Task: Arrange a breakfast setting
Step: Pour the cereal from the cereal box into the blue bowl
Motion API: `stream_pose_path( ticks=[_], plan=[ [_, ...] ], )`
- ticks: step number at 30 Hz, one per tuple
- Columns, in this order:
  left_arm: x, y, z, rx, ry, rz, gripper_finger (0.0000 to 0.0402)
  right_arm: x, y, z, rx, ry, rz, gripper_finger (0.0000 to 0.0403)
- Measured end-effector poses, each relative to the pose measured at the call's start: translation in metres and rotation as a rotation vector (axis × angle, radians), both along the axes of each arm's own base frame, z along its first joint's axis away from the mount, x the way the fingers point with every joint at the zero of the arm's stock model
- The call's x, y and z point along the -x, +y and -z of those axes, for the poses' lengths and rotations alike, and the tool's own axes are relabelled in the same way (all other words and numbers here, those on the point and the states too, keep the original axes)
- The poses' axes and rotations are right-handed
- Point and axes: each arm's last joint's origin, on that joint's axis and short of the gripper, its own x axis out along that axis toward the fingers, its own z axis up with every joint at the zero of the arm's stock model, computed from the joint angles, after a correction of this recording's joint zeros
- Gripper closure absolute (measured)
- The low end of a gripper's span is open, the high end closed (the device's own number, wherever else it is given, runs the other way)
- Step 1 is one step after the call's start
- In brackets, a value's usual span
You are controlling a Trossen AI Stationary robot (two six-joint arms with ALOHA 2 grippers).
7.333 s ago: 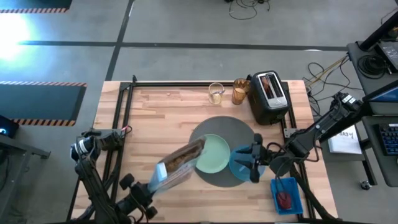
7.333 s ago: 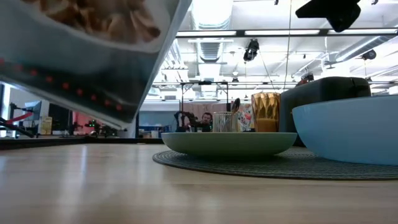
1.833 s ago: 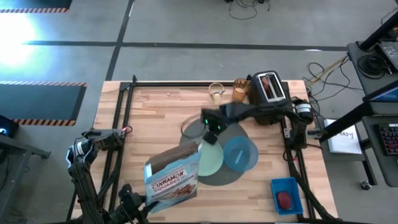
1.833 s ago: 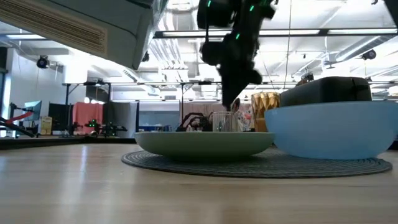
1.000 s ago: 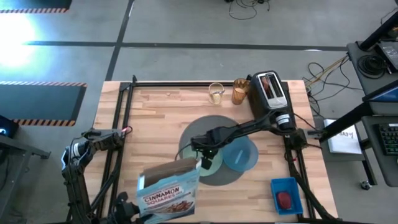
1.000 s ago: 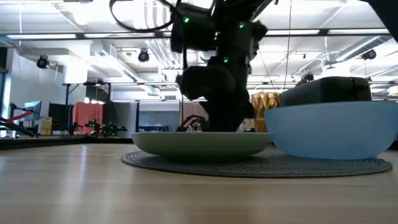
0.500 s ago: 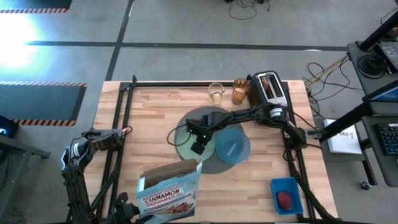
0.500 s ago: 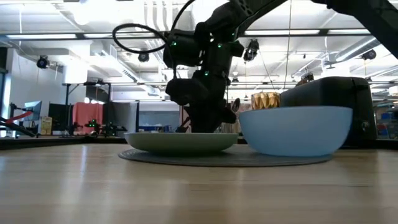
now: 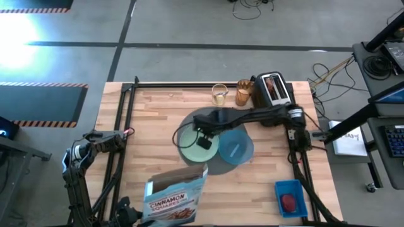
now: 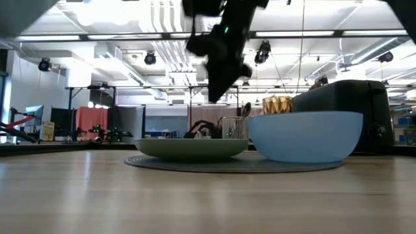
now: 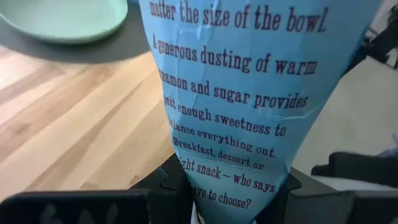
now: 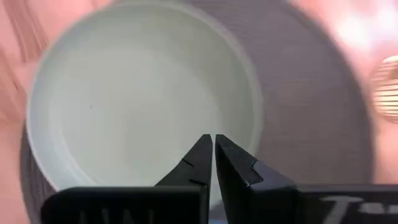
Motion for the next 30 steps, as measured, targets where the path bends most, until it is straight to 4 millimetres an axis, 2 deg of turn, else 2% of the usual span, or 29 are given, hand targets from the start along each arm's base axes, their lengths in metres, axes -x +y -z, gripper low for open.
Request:
stream_pose_path(
  ticks=[3, 7, 10, 15, 20, 24, 30],
  plan=[
    [0.001, 0.000, 0.000, 0.002, 0.008, 0.002, 0.0305, 0.016, -0.001, -0.034, 0.017, -0.072, 0.009, 0.0374],
    [-0.001, 0.001, 0.001, -0.005, 0.015, -0.004, 0.0305, 0.045, 0.004, -0.089, 0.029, -0.229, 0.013, 0.0348],
    [-0.008, 0.006, 0.003, -0.024, 0.061, -0.020, 0.0305, 0.064, 0.010, -0.115, 0.060, -0.302, 0.012, 0.0326],
    [-0.022, 0.014, 0.007, -0.052, 0.176, -0.027, 0.0304, 0.085, 0.032, -0.136, 0.061, -0.356, -0.045, 0.0294],
    [-0.047, 0.028, 0.006, -0.094, 0.292, -0.013, 0.0304, 0.098, 0.052, -0.143, 0.057, -0.355, -0.108, 0.0264],
    [-0.070, 0.047, -0.005, -0.094, 0.392, 0.000, 0.0304, 0.113, 0.062, -0.153, 0.108, -0.366, -0.119, 0.0243],
    [-0.095, 0.073, -0.028, -0.147, 0.458, 0.007, 0.0304, 0.140, 0.063, -0.167, 0.160, -0.351, -0.093, 0.0232]
  ],
)
